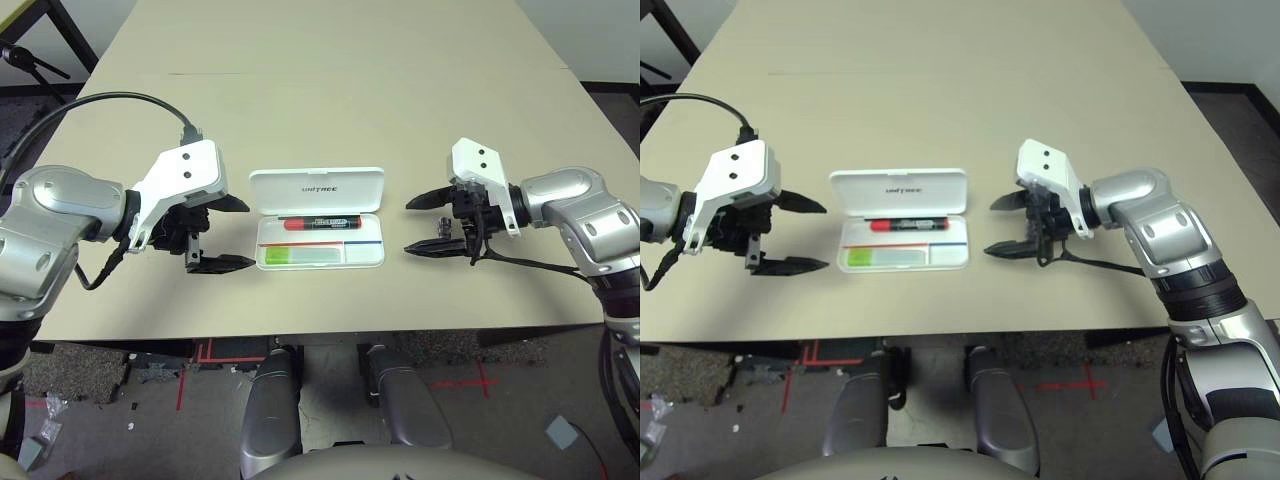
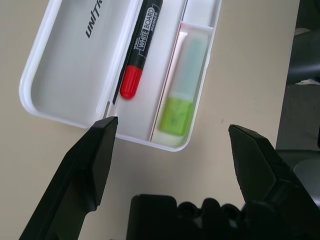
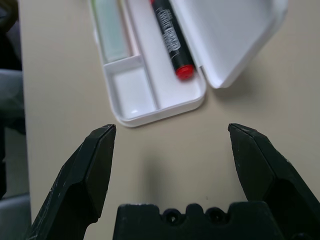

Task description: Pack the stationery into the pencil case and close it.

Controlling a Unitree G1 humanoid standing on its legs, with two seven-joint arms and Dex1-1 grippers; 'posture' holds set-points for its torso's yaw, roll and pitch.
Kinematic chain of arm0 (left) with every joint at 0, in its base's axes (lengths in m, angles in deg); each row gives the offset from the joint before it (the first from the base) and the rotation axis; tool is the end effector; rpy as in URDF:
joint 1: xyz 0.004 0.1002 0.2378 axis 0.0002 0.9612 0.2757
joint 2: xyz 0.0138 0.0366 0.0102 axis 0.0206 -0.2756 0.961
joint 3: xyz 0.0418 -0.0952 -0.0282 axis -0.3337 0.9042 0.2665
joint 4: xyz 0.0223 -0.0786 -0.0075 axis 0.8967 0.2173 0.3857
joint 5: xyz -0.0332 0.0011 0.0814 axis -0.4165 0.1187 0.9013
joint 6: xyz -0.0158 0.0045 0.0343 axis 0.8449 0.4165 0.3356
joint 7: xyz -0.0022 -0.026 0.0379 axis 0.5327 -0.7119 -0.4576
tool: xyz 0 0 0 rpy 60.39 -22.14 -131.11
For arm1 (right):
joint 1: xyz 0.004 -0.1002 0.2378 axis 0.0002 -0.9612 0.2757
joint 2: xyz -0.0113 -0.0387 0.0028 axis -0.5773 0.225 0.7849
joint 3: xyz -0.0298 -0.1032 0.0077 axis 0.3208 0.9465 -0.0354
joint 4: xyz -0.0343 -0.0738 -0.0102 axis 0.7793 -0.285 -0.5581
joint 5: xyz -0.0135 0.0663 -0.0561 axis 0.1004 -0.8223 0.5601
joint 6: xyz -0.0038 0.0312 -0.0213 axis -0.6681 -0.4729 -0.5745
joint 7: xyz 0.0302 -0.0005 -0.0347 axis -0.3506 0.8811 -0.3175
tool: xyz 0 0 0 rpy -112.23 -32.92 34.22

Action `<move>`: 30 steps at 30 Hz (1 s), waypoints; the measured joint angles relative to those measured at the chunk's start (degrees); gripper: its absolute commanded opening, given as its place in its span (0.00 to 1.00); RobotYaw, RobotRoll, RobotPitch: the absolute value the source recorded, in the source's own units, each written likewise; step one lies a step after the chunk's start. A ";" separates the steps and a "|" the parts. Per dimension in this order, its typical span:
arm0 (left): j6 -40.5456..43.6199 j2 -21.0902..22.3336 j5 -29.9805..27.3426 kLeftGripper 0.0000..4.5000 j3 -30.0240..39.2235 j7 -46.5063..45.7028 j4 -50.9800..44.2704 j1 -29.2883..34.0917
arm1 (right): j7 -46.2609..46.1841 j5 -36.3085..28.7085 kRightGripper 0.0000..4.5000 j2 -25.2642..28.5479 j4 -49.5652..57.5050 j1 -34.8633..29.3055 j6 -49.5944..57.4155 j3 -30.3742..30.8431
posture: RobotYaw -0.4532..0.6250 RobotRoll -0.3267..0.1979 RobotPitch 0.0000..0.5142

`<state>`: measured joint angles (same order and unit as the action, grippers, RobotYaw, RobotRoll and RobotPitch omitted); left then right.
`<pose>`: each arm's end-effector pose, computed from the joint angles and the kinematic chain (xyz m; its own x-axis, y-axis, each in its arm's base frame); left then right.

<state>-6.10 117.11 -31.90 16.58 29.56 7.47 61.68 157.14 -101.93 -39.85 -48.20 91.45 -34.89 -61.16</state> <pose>0.2239 0.2550 0.2432 0.3617 -0.6685 -0.6498 0.9302 0.2125 0.2992 0.2782 -0.2238 0.1961 0.3110 0.8108 -0.4959 -0.9504 0.2660 -0.1610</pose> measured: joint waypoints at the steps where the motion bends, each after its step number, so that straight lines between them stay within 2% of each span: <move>1: -0.15 -0.22 0.01 1.00 -0.28 -0.19 0.03 -0.02 | -2.22 -0.06 1.00 -0.48 1.04 0.01 1.85 -1.04 | 0.37 0.62 0.40; 3: -0.44 -0.76 0.04 1.00 -0.86 -0.36 0.12 -0.12 | -7.48 -0.05 1.00 -1.53 3.00 0.03 6.83 -3.12 | 0.36 0.62 0.40; 6: -0.75 -1.15 0.38 1.00 -2.03 -0.69 0.42 -0.72 | -19.02 0.20 1.00 -5.88 6.08 0.83 20.65 -7.95 | 0.34 0.62 0.40; 9: -1.33 -1.65 0.68 1.00 -3.05 -0.80 0.99 -1.43 | -30.29 1.25 1.00 -12.53 10.85 2.20 35.71 -12.68 | 0.34 0.62 0.40; 14: -2.61 -2.50 1.63 1.00 -5.15 -0.69 2.75 -2.67 | -43.39 3.99 1.00 -21.78 19.30 1.91 51.13 -16.01 | 0.29 0.62 0.40; 18: -3.80 -3.14 2.02 1.00 -5.78 -0.15 4.32 -4.02 | -50.02 5.94 1.00 -24.84 24.20 0.46 55.99 -16.29 | 0.27 0.62 0.40; 22: -5.12 -3.90 2.92 1.00 -7.61 0.63 5.77 -5.01 | -56.41 8.68 1.00 -26.33 27.41 -2.96 56.53 -16.50 | 0.24 0.62 0.40; 30: -7.09 -5.36 4.05 1.00 -9.33 2.03 7.77 -6.45 | -63.19 10.69 1.00 -32.43 32.58 -6.53 56.52 -20.29 | 0.21 0.62 0.42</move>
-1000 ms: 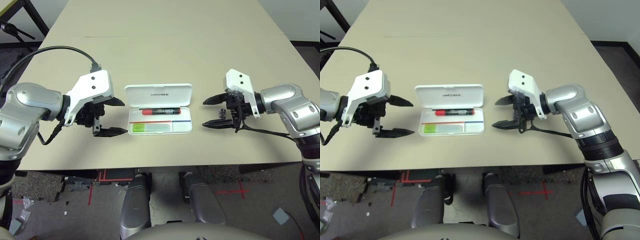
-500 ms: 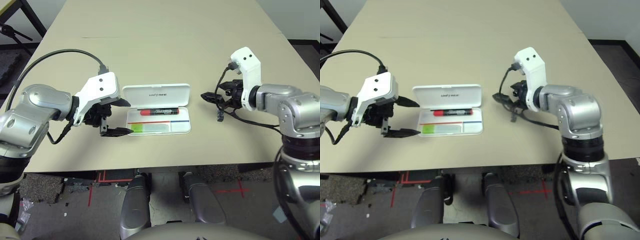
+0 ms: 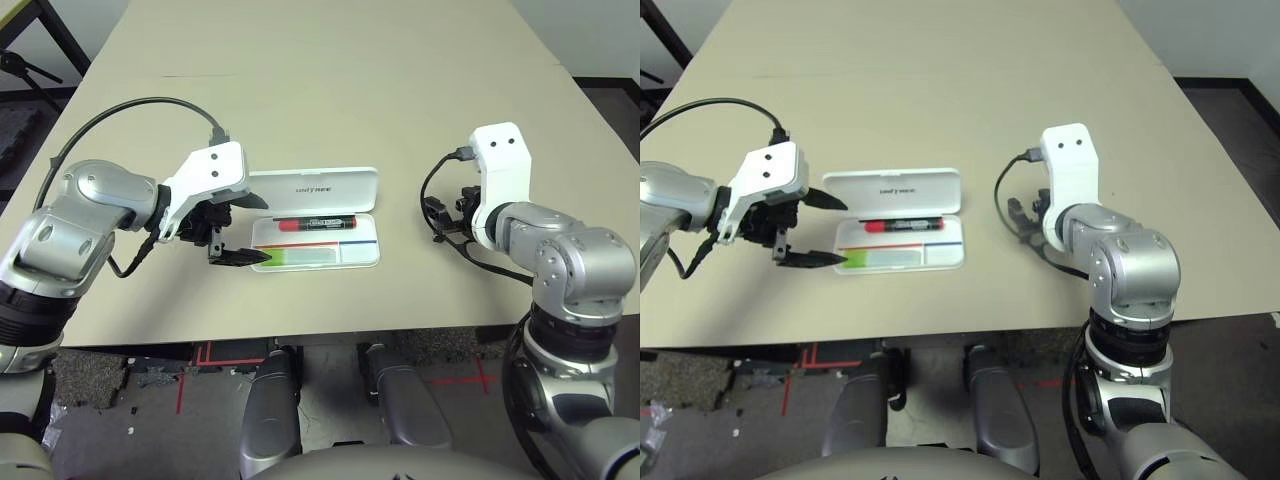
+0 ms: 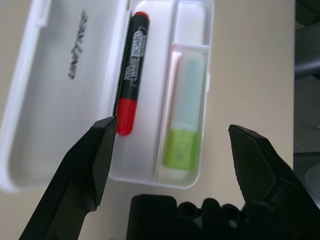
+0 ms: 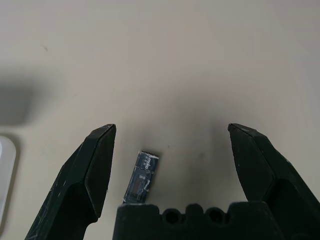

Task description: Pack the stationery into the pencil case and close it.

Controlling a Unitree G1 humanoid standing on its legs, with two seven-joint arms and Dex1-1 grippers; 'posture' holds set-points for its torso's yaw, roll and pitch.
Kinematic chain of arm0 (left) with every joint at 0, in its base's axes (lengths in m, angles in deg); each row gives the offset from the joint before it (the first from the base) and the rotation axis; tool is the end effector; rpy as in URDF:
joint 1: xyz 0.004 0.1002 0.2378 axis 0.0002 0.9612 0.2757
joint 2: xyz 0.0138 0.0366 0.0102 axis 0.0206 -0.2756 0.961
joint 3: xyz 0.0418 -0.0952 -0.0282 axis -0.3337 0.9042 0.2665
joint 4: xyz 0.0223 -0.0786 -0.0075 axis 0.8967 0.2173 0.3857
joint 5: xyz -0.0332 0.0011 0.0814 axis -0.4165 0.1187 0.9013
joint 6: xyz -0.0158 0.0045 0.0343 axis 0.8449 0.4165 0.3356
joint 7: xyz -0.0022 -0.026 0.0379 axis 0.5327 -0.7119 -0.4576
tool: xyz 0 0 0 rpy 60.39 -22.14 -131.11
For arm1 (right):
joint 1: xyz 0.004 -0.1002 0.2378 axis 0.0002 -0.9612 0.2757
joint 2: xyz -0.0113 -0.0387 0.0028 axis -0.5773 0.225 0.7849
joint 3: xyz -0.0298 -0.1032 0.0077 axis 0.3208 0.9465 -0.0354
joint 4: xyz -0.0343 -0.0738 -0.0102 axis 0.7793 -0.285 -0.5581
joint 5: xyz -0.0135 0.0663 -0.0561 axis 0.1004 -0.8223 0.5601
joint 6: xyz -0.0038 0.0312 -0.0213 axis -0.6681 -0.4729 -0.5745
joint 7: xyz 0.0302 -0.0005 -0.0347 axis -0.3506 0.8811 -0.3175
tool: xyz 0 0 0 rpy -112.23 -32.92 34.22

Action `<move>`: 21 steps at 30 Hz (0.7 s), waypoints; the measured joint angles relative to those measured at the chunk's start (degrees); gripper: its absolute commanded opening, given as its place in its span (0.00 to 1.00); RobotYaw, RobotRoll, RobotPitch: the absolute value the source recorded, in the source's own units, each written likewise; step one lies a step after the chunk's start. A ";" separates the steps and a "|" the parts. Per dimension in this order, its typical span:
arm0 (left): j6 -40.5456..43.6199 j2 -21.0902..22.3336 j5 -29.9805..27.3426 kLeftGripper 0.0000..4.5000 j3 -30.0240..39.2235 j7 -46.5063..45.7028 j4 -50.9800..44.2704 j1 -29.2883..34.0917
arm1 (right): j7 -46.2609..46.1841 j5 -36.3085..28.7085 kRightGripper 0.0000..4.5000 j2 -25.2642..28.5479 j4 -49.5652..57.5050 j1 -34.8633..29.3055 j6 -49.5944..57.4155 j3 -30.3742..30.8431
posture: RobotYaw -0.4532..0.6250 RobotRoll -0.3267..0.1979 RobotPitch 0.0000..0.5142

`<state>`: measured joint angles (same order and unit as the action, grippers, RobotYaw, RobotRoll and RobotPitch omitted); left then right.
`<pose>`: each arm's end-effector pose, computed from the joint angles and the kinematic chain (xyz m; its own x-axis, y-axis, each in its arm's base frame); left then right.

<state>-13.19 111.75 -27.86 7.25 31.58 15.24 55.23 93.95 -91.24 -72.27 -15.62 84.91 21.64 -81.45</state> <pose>0.2490 0.2384 0.2289 0.2775 -0.6985 -0.6596 0.9522 0.1089 0.2854 0.2225 -0.1712 0.1739 0.8899 0.0615 -0.4519 -0.0841 0.9960 -0.0299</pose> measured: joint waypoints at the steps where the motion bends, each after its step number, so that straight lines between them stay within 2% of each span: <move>1: -0.24 -0.16 0.08 1.00 -0.26 0.29 0.62 -0.23 | -0.62 0.00 1.00 -1.11 0.59 -0.95 0.00 -0.20 | 0.21 0.62 0.42; 7: -0.94 -0.39 0.46 1.00 -0.55 1.22 1.42 -1.82 | -2.49 -0.33 1.00 -5.53 3.73 -5.43 0.01 -0.51 | 0.21 0.62 0.44; 21: 0.02 -0.33 0.73 1.00 -0.58 1.41 0.40 -0.77 | -2.85 -2.14 1.00 -6.64 3.07 -8.12 0.01 -0.83 | 0.24 0.62 0.47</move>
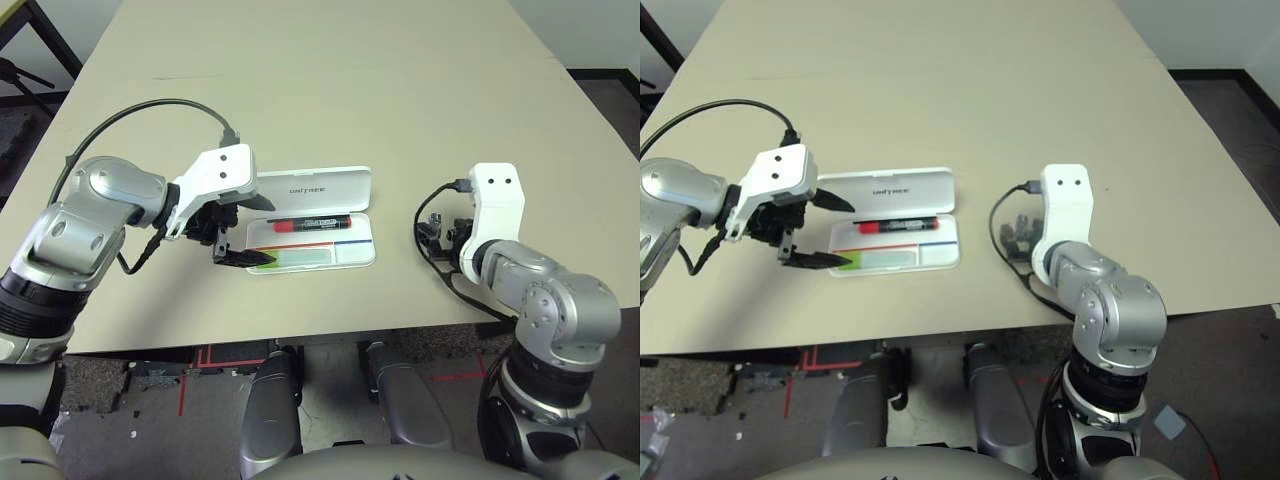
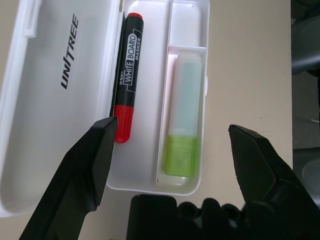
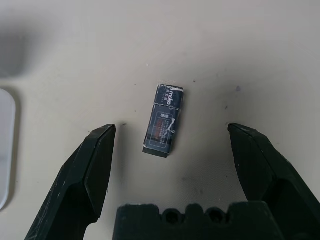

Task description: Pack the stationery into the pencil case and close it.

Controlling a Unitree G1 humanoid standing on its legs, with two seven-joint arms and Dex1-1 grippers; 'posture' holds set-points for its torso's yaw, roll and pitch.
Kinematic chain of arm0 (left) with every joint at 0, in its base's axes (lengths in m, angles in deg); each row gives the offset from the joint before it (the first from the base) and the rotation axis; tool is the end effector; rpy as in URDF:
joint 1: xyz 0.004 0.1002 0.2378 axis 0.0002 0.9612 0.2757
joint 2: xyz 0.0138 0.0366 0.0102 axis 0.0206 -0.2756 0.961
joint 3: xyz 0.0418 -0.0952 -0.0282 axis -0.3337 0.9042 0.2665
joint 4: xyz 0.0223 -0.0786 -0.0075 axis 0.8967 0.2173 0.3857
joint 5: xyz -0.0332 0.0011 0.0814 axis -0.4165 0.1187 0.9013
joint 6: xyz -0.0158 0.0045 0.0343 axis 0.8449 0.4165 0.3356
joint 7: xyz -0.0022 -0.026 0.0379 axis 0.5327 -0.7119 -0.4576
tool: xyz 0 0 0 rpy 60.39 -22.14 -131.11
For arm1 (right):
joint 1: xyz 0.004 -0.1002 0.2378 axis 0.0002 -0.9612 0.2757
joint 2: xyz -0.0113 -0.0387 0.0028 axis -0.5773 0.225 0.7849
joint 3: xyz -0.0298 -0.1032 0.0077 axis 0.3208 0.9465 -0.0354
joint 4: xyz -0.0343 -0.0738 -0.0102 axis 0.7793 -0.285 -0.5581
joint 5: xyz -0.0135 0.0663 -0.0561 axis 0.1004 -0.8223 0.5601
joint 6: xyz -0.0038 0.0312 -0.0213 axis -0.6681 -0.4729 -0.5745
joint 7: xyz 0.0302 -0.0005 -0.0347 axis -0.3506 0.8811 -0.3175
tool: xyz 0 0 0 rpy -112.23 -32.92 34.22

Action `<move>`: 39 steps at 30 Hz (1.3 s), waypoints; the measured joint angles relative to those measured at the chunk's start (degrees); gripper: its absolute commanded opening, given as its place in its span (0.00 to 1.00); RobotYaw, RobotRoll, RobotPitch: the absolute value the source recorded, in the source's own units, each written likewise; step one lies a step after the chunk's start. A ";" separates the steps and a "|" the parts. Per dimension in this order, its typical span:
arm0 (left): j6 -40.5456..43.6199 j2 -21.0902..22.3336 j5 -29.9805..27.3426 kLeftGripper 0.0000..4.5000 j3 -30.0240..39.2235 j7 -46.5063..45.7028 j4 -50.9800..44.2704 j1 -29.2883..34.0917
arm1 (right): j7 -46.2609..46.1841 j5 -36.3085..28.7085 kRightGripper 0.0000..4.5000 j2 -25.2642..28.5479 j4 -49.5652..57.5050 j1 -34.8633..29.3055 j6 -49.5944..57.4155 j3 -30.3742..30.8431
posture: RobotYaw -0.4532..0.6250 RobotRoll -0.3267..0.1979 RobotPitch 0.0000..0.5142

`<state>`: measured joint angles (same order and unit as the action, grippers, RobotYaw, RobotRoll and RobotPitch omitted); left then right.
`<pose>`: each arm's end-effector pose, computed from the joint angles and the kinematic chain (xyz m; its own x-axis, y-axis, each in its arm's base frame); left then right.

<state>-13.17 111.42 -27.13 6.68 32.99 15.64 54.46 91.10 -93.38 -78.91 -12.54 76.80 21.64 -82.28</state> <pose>0.2507 0.2370 0.2296 0.2586 -0.6955 -0.6704 0.9571 0.0904 0.2754 0.2048 -0.1610 0.1457 0.8442 0.1016 -0.5263 -0.0722 0.9945 0.0761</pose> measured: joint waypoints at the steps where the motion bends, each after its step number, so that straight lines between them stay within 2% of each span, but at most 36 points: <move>1: 0.13 0.05 0.00 1.00 0.00 -0.01 -0.25 0.23 | 0.05 -0.09 1.00 0.07 -0.19 0.03 0.00 0.01 | 0.24 0.62 0.47; 4: 0.59 0.26 -0.03 1.00 0.08 -0.05 -1.52 1.04 | 0.15 -0.53 0.78 0.91 -1.03 0.61 0.00 0.04 | 0.25 0.62 0.47; 12: 1.25 0.59 -0.02 1.00 0.22 -0.26 -1.74 1.47 | 1.83 -1.96 0.09 2.96 -2.72 2.07 0.00 1.10 | 0.26 0.62 0.46; 16: 1.47 0.71 0.01 1.00 0.23 -0.65 -1.99 1.59 | 3.14 -2.53 0.06 5.17 -3.39 2.59 -0.05 2.27 | 0.27 0.62 0.46; 18: 1.52 0.82 0.03 1.00 0.23 -0.69 -2.13 1.74 | 5.12 -3.78 0.06 8.17 -3.83 2.82 -0.52 3.68 | 0.27 0.62 0.46; 24: 1.68 1.60 0.04 1.00 0.29 -0.84 -2.56 2.18 | 17.79 -10.64 0.06 24.59 -3.97 3.03 -7.46 11.98 | 0.28 0.62 0.46; 27: 1.68 2.15 0.04 1.00 0.62 -0.89 -2.63 2.29 | 25.98 -13.32 0.06 33.76 -3.94 3.00 -14.62 15.57 | 0.28 0.62 0.46; 32: 1.68 2.83 -0.03 1.00 1.15 -1.10 -2.92 2.98 | 36.88 -14.33 0.06 43.18 -4.84 2.46 -27.59 17.96 | 0.29 0.62 0.46; 35: 1.69 3.49 -0.13 1.00 1.54 -1.16 -3.22 3.67 | 43.59 -14.19 0.06 47.05 -8.26 3.18 -36.01 18.61 | 0.31 0.62 0.46; 39: 2.36 4.67 -1.00 1.00 3.48 -1.20 -3.96 3.98 | 51.63 -13.86 0.06 48.22 -12.48 6.85 -46.26 19.52 | 0.33 0.62 0.46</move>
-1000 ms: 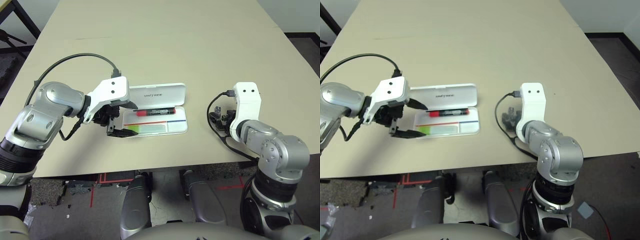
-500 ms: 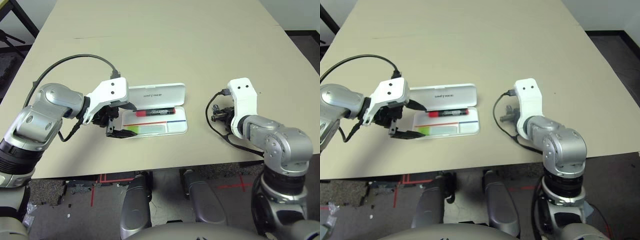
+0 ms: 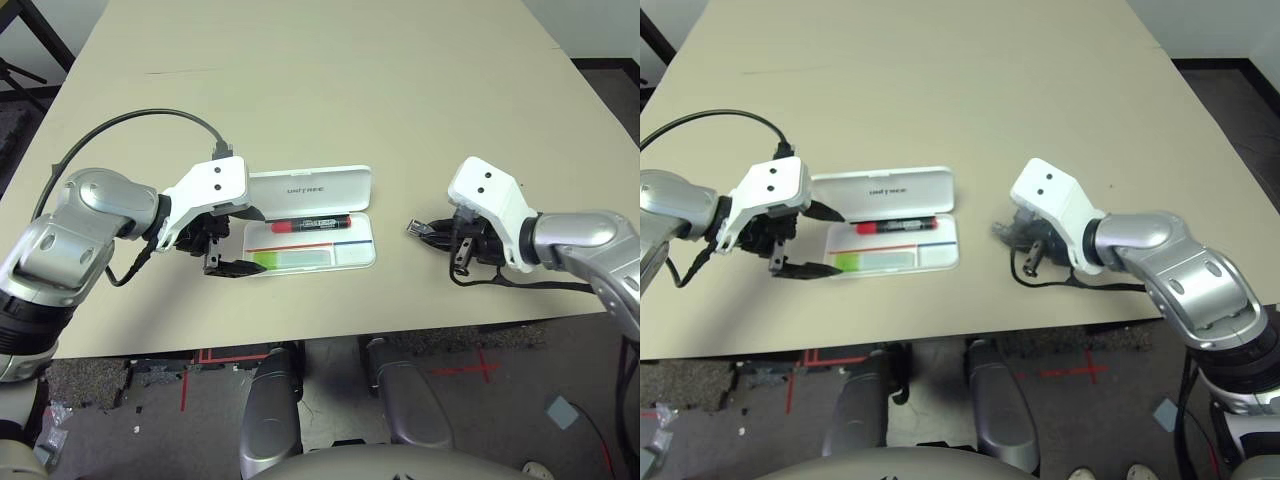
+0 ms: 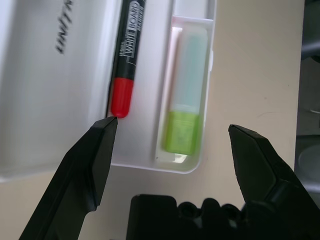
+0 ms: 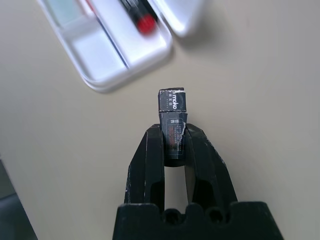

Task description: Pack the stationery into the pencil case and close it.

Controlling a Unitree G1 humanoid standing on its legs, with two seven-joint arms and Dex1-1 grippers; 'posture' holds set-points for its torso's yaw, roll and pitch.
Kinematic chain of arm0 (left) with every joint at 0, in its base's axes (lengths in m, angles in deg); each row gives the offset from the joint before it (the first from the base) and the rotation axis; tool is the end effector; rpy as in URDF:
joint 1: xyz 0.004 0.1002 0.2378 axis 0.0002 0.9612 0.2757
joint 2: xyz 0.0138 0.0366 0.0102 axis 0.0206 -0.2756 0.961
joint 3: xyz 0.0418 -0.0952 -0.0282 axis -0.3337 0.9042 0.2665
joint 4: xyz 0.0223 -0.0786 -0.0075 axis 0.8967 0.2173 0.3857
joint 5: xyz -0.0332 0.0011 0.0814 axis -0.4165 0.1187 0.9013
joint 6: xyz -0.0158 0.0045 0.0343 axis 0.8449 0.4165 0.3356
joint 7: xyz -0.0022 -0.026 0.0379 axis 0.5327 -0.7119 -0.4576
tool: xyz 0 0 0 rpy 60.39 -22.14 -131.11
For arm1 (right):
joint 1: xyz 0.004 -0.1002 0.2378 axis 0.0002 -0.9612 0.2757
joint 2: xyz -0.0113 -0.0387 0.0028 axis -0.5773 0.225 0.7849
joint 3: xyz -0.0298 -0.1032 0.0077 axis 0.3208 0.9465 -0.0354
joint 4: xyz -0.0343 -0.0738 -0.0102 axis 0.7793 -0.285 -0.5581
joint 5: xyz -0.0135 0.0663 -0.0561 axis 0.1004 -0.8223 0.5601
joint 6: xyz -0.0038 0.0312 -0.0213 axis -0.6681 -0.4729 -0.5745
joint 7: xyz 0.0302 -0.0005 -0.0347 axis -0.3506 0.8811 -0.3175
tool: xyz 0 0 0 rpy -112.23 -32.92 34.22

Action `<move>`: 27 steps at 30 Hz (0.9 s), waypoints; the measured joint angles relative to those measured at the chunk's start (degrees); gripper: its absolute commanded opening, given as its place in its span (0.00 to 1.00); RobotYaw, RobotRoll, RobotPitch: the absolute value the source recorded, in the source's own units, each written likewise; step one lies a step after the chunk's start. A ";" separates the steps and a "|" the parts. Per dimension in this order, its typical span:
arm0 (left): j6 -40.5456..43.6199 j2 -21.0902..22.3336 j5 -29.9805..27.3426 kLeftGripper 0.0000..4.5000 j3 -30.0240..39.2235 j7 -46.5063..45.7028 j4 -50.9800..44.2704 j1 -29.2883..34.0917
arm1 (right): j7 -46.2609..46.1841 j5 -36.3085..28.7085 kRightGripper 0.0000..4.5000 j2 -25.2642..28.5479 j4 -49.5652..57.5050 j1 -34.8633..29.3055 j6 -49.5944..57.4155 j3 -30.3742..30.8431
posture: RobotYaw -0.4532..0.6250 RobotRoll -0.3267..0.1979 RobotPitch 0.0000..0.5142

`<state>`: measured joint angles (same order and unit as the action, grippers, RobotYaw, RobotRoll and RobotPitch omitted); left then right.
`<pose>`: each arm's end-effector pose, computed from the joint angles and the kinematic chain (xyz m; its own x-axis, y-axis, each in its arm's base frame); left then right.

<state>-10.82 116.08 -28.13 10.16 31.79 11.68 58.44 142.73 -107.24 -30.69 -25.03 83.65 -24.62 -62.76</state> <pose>0.2365 0.2488 0.2357 0.3080 -0.6487 -0.6959 0.9470 0.1390 0.2896 0.2320 -0.2172 0.2116 0.4556 0.7157 -0.5294 -0.8885 0.3289 -0.3199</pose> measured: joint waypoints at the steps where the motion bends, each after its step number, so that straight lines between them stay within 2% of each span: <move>1: 0.51 0.02 -0.47 1.00 0.48 -0.05 -0.21 0.14 | 2.00 0.25 0.06 0.00 -0.92 1.04 -2.06 0.89 | 0.34 0.62 0.46; 5: 2.25 0.16 -2.32 1.00 3.19 -0.61 -2.11 1.66 | 9.39 0.55 0.06 -1.10 -3.72 3.97 -8.52 4.17 | 0.37 0.62 0.44; 10: 3.76 0.34 -5.25 1.00 7.08 -1.28 -2.93 4.10 | 13.37 2.31 0.06 -3.81 -7.48 6.63 -12.73 7.98 | 0.40 0.62 0.42; 15: 4.34 0.42 -8.24 1.00 11.23 -2.05 -4.47 5.98 | 15.37 5.50 0.06 -6.92 -11.37 8.92 -16.15 10.67 | 0.42 0.62 0.39; 27: 6.51 0.50 -12.05 1.00 14.69 -5.24 -6.90 8.36 | 16.98 10.86 0.06 -12.39 -17.73 10.72 -20.73 13.82 | 0.47 0.62 0.38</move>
<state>-4.31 116.59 -40.18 24.85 26.55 4.77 66.80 159.71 -96.39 -43.09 -42.75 94.37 -45.35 -48.94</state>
